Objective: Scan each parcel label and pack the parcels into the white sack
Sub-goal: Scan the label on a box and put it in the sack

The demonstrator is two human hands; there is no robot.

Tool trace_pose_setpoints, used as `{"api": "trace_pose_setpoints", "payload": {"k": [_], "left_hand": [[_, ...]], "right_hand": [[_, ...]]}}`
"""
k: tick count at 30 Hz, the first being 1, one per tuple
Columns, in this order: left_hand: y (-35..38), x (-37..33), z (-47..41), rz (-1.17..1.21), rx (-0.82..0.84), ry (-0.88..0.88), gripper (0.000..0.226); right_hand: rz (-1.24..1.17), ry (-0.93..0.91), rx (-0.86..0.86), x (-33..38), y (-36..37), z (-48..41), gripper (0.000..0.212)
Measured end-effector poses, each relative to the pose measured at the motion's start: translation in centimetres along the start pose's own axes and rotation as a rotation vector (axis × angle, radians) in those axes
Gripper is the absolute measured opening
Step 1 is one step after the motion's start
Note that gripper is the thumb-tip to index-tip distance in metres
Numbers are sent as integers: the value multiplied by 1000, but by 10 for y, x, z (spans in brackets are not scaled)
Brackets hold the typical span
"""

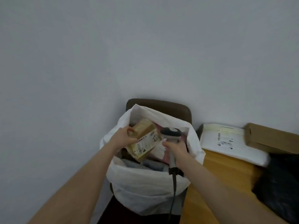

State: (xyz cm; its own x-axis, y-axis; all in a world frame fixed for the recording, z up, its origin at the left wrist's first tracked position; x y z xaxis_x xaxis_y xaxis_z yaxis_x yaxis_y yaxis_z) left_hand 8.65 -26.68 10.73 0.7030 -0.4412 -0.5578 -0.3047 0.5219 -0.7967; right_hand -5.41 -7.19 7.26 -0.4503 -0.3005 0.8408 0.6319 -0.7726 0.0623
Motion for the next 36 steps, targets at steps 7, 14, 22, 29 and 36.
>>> {"api": "trace_pose_setpoints", "payload": {"k": [7,14,22,29,36], "left_hand": [[22,52,-34,-828,212,211,44],[37,54,-47,-696,268,160,73],[41,80,-40,-873,106,36,39],[56,16,-45,-516,65,58,35],[98,-82,-55,-387,99,249,38]], "right_hand": [[116,99,-47,-23,41,-39,32],[193,122,-63,-32,55,-67,40],[139,136,-36,-35,49,-80,19],[-16,175,-24,-17,31,-58,9],[-230,226,-123,9,-40,-14,22]]}}
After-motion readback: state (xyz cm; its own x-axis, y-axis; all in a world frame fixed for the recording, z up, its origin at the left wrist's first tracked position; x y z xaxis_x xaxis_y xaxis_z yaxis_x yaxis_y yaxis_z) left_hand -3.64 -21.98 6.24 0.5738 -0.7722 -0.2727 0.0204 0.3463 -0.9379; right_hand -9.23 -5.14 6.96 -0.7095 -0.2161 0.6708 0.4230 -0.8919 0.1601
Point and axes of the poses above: each hand's wrist, its own z-axis away from the middle knuckle, its own y-axis out of the palm, x = y × z, the point moved 4 cm from there along -z, towards the middle knuckle, and after that the axes turned 1 degree about x, right-handed, at the moved point
